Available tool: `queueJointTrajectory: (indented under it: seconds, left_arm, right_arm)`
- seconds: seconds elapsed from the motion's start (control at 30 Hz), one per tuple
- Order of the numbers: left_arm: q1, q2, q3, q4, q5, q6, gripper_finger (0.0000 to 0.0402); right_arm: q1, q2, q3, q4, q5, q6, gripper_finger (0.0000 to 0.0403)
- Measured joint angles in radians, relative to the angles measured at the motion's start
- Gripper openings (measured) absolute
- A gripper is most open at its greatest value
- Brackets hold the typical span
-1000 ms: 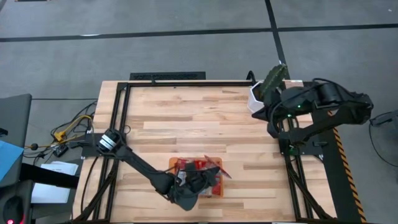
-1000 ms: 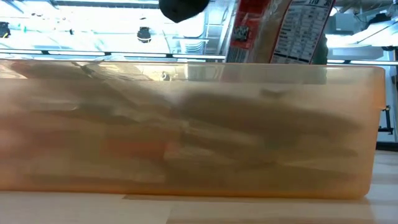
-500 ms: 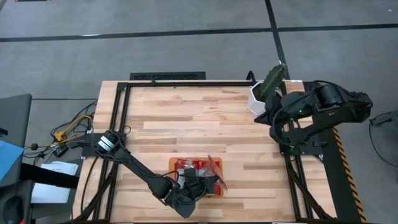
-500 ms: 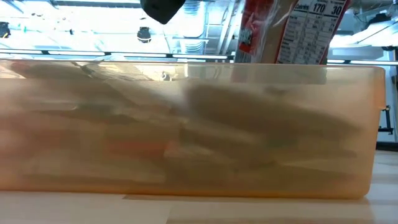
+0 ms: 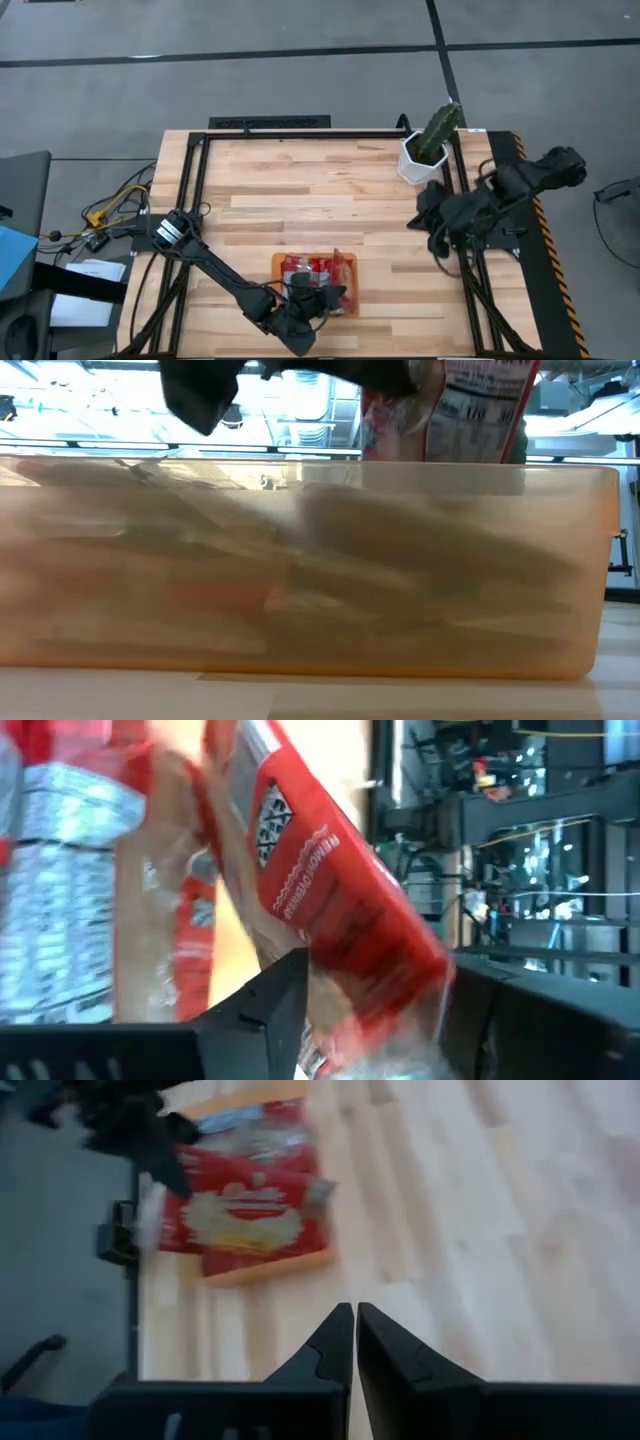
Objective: Sort popcorn bags into baskets
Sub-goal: Put the red popcorn bag into the orange bin
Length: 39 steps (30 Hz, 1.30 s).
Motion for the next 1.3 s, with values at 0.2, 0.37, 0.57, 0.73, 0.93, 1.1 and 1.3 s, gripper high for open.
queueJointTrajectory:
  seconds: [0.2,0.37,0.57,0.73,0.93,1.1,1.3]
  left_arm:
    - [-0.015,0.000,0.000,-0.108,0.048,-0.142,0.0178]
    - [-0.015,0.000,0.000,-0.133,0.127,-0.160,0.0189]
    - [-0.010,0.000,0.000,-0.150,0.165,-0.193,0.0190]
    - [-0.001,0.000,0.000,-0.136,0.243,-0.172,0.0190]
    - [-0.001,-0.037,0.000,-0.208,0.297,-0.166,0.0190]
    - [-0.001,-0.099,-0.001,-0.345,0.299,-0.164,0.0190]
    - [-0.002,-0.171,-0.001,-0.498,0.307,-0.141,0.0190]
  right_arm:
    - [0.102,0.009,-0.163,0.279,-0.001,0.029,0.0035]
    - [0.152,0.080,-0.234,0.431,-0.005,0.029,0.0025]
    - [0.169,0.198,-0.242,0.440,-0.006,0.025,0.0021]
    - [0.188,0.283,-0.242,0.530,-0.019,-0.022,0.0034]
    - [0.190,0.374,-0.240,0.624,-0.052,-0.045,0.0034]
    - [0.191,0.426,-0.241,0.685,-0.063,-0.067,0.0023]
    - [0.182,0.466,-0.239,0.820,-0.087,-0.133,0.0018]
